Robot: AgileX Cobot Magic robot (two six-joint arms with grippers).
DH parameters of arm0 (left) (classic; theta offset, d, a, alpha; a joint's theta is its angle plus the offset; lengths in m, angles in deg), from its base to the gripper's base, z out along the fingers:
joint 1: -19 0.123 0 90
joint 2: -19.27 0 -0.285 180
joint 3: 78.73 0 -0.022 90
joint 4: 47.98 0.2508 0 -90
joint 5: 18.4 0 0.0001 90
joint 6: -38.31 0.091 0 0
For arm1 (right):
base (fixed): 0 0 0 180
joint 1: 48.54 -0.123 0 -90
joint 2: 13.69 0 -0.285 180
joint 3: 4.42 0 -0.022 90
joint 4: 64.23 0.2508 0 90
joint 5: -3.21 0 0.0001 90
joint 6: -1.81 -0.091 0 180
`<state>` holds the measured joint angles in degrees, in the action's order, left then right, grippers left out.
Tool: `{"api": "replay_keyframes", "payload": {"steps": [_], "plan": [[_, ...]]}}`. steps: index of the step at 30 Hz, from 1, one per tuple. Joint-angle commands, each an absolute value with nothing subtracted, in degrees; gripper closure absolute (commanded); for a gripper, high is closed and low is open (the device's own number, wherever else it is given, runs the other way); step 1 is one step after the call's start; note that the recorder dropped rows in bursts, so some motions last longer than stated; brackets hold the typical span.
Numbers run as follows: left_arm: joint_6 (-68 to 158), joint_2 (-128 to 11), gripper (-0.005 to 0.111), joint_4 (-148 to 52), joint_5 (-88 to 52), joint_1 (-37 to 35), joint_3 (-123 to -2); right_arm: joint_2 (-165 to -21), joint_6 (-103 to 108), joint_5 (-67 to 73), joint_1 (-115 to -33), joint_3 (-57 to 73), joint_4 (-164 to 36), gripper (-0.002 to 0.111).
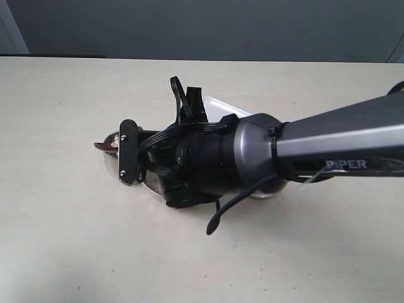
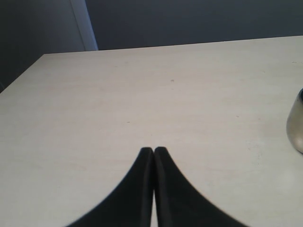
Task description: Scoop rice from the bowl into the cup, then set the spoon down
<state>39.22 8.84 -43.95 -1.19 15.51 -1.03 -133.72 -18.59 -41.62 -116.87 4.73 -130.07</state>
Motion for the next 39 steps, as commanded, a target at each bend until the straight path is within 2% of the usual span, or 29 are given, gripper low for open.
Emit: {"api": "replay_keyframes", "payload": {"steps": [1, 39], "plan": [[38.9, 8.8, 0.106, -44.0, -1.8, 15.4, -1.5, -133.2, -18.2, -41.6, -115.4, 4.4, -127.9, 0.109], [38.9, 8.8, 0.106, -44.0, -1.9, 15.4, -1.5, -133.0, -17.5, -38.9, -114.9, 1.1, -118.5, 0.109]]}}
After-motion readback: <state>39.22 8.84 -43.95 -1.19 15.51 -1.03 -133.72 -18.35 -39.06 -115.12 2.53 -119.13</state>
